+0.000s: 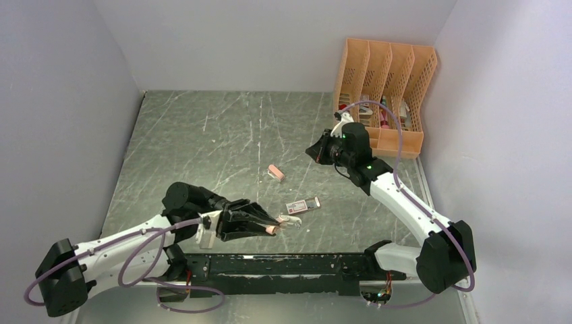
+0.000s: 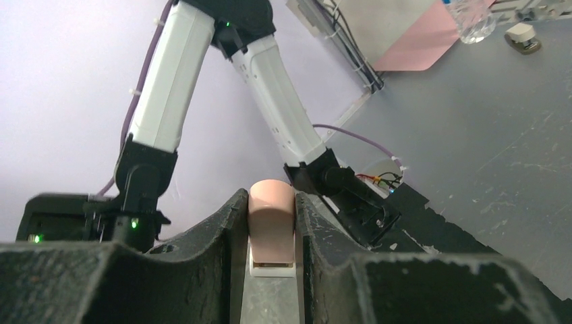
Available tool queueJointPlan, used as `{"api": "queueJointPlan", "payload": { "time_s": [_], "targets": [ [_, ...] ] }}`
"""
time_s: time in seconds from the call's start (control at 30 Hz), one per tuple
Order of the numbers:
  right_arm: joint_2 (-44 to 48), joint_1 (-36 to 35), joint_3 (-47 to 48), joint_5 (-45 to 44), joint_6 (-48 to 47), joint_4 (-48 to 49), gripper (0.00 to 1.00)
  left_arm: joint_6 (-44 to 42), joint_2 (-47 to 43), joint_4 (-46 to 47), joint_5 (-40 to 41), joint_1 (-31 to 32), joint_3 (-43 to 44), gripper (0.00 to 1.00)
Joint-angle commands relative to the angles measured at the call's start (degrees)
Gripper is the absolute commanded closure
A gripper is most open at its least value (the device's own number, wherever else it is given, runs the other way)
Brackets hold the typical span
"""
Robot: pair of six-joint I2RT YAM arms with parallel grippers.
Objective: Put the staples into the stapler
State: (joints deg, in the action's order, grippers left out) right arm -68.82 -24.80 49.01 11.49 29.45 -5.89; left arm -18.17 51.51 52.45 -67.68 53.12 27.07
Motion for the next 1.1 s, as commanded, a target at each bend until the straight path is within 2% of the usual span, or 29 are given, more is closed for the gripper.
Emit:
{"api": "queueJointPlan", "payload": {
  "time_s": [0.0,0.27,0.4,0.5,0.63,0.77,0.83,0.9,1.0,1.07],
  "targets": [
    [0.5,0.5,-1.1,1.0,-0.5,0.9,1.0,-4.4,-3.8,-5.3,7.1,0.1,-5.0,0.93],
    [-0.6,0.5,-1.8,2.5,0.4,2.1,1.0,3.0,-11.7,2.8,27.1,0.1,-21.9,0.93],
    [-0.9,0.5,-2.3,3.4,1.1,3.0,1.0,4.1,-12.6,4.7,35.1,0.1,-27.3,0.93],
    [-1.2,0.5,-2.6,3.9,1.3,3.4,1.0,4.5,-10.6,8.2,39.0,0.1,-30.5,0.93],
    [-1.8,0.5,-2.5,5.5,0.8,3.3,1.0,4.9,-3.4,18.4,45.9,0.1,-34.8,0.93],
    [-2.2,0.5,-1.9,13.9,-4.5,3.9,0.99,6.8,3.1,29.8,49.2,0.1,-35.7,0.93],
    [-1.8,0.5,-1.7,25.1,-8.4,5.7,0.84,8.1,4.4,31.0,49.1,0.1,-35.2,0.93],
    [-0.9,0.1,-1.7,32.6,-10.9,7.8,0.73,9.1,4.3,30.3,48.1,0.1,-34.2,0.93],
    [1.7,-0.8,-3.2,34.3,-11.0,12.9,0.6,10.1,1.1,28.2,47.5,0.1,-33.2,0.93],
    [3.5,-1.5,-4.6,33.4,-10.9,15.8,0.55,9.8,-2.6,24.4,47.3,0.1,-32.3,0.93]
  ]
}}
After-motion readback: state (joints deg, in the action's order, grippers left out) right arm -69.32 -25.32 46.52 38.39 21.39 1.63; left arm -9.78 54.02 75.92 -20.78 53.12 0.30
